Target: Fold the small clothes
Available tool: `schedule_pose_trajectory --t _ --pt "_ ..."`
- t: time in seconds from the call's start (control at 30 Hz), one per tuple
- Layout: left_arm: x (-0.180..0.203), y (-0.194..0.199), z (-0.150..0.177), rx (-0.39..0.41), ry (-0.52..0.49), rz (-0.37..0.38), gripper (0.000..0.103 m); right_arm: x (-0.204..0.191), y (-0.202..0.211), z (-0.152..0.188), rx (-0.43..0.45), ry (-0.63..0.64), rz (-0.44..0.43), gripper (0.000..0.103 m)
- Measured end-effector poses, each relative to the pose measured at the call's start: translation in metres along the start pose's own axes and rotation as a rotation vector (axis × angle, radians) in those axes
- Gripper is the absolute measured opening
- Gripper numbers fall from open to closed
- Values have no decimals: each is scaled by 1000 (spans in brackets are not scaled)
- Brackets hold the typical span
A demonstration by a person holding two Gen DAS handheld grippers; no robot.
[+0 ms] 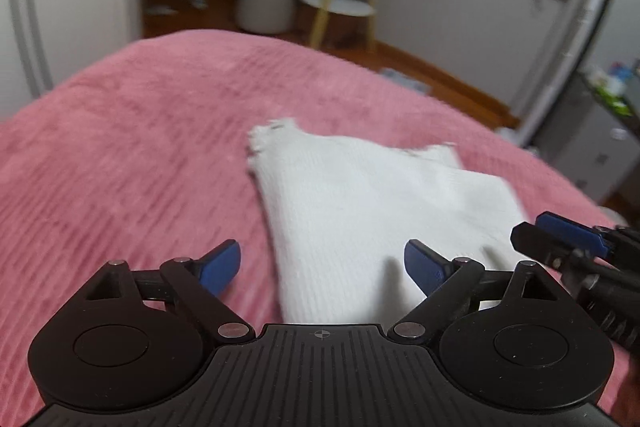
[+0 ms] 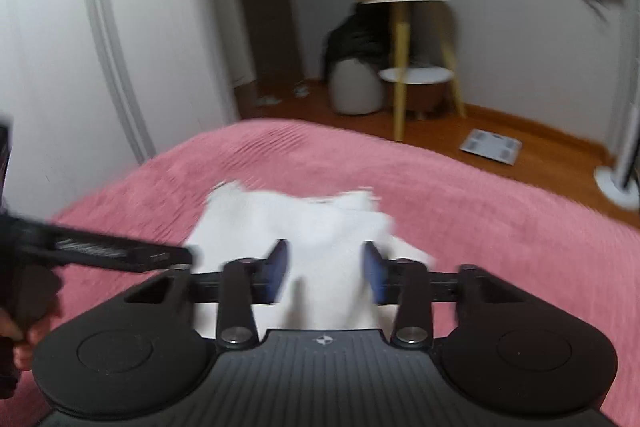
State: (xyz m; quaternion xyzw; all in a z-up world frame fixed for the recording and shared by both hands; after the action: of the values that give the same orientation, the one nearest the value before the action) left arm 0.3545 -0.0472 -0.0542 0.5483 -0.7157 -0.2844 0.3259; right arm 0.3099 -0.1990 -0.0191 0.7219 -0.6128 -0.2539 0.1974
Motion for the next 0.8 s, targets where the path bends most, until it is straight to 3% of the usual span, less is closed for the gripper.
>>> schedule_pose_trajectory --t 0.03,0.13,0.27,0.4,0.57,0.67,0.8 --pt "-2 -5 2 -2 31 -18 93 -8 -11 -1 0 67 27 23" --pt "-4 -20 11 -14 69 -31 95 -14 -33 10 15 247 171 21" --pt "-5 -38 20 13 37 -72 102 -17 -55 46 28 404 228 21" --pt "1 -43 26 63 -19 -129 102 -8 -65 48 66 344 197 22" --pt "2 -35 22 43 -28 -145 102 -17 -53 46 9 389 220 22" --pt "2 -25 22 40 -17 -151 101 -23 -25 36 0 359 223 24" --pt "4 -14 27 34 -15 -145 101 -29 6 52 -17 315 177 26"
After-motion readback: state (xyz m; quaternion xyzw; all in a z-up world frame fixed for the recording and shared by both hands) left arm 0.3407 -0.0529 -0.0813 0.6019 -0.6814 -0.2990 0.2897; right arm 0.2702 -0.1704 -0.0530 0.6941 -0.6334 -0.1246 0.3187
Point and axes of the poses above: each gripper's, at about its wrist camera, not at the fingertips, and y roughly against the way its jaws point, x to its right, z to its underside, the point moved 9 cm from there along -y, roughly the way its jaws point, and after that the axes turned 2 degrees about -x, right-handed, at the moved point
